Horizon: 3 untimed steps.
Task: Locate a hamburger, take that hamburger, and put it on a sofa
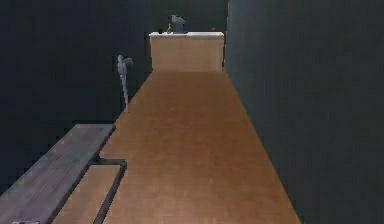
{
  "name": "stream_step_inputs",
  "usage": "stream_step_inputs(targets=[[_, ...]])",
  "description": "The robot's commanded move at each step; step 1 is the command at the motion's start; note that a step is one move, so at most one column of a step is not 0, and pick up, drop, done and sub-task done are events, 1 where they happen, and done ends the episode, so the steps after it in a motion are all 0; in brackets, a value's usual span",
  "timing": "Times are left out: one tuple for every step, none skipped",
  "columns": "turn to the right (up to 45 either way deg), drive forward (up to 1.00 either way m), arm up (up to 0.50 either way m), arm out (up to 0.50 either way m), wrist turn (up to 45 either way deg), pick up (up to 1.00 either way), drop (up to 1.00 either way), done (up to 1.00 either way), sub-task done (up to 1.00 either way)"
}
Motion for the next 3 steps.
stream_step_inputs(targets=[[0.0,0.25,0.00,0.00,0.0,0.00,0.00,0.00,0.00],[0.0,1.00,0.00,0.00,0.0,0.00,0.00,0.00,0.00],[3.0,0.00,0.00,0.00,0.0,0.00,0.00,0.00,0.00]])
